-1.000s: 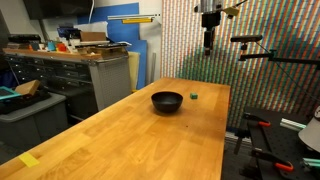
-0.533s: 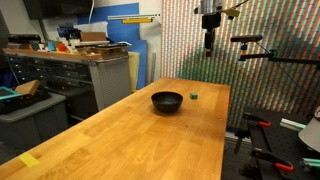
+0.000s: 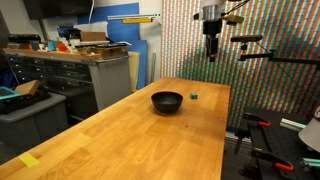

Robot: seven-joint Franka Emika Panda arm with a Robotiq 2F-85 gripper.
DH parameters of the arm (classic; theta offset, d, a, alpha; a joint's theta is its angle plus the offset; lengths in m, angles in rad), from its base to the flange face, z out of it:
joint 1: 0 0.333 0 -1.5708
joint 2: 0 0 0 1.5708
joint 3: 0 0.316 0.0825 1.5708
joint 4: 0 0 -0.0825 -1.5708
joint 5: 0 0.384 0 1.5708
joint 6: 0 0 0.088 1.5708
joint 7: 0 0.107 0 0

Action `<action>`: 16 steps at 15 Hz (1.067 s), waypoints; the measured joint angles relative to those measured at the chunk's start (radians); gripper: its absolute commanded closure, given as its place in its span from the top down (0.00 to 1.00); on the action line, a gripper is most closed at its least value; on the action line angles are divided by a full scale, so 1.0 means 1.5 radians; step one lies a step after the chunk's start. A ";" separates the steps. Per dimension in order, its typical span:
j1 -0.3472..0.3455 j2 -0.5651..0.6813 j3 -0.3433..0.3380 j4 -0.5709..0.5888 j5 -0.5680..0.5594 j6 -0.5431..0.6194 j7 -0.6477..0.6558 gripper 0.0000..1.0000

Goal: Pick up the block and put it in the bowl

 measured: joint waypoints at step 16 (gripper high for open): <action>-0.005 0.153 -0.051 -0.021 0.023 0.251 -0.117 1.00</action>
